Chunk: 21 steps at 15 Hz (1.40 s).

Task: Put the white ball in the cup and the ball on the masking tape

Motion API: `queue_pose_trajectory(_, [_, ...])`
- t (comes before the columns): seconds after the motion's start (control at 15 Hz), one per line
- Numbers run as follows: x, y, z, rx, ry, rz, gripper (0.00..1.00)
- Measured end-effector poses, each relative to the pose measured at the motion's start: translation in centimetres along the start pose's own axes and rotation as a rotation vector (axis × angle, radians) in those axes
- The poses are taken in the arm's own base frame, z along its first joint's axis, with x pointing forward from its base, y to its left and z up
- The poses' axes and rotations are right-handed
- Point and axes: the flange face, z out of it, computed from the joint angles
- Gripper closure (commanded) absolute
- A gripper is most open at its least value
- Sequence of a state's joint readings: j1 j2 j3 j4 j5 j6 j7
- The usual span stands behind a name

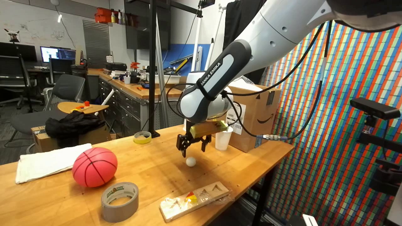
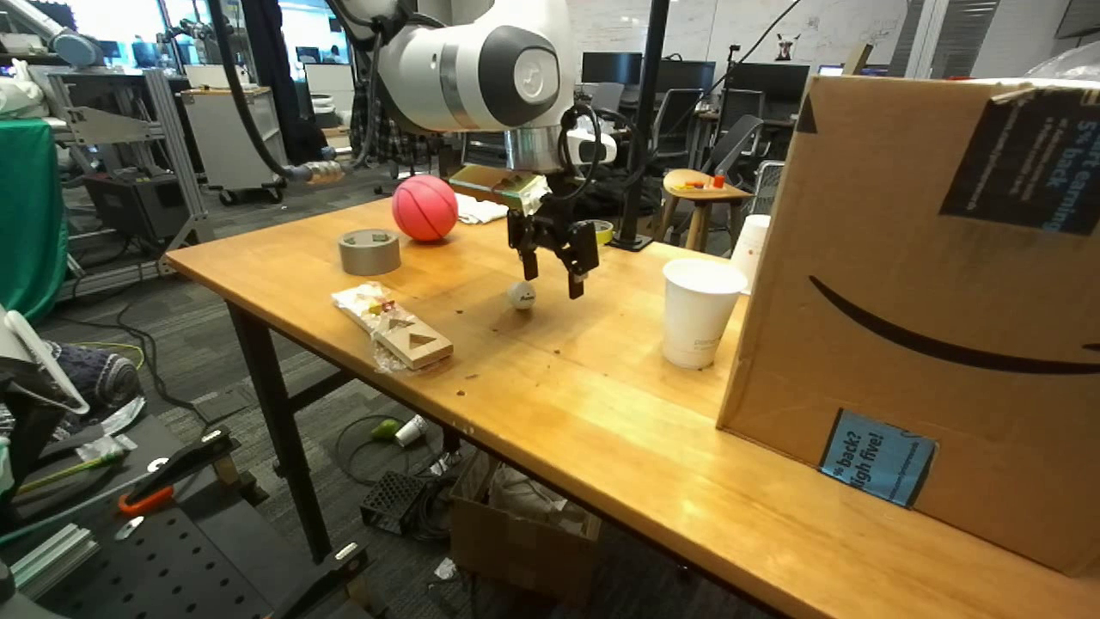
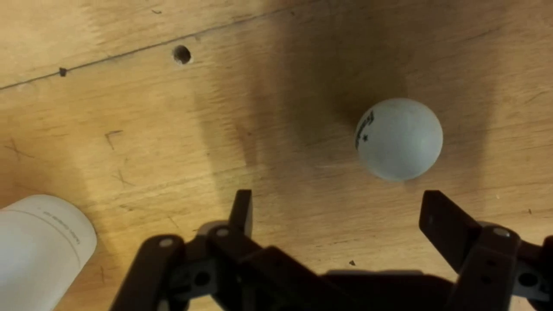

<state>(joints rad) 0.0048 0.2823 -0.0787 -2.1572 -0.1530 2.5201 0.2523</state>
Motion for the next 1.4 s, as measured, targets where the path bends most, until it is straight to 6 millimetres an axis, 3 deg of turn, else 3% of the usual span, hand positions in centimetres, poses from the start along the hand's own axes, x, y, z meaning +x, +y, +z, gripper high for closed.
queue_pose_trajectory(0.87, [-1.5, -0.8, 1.2, -0.03, -0.028, -0.002, 0.0])
queue_pose_trajectory(1.4, [-2.5, 0.4, 1.0, -0.051, -0.055, 0.028, 0.0])
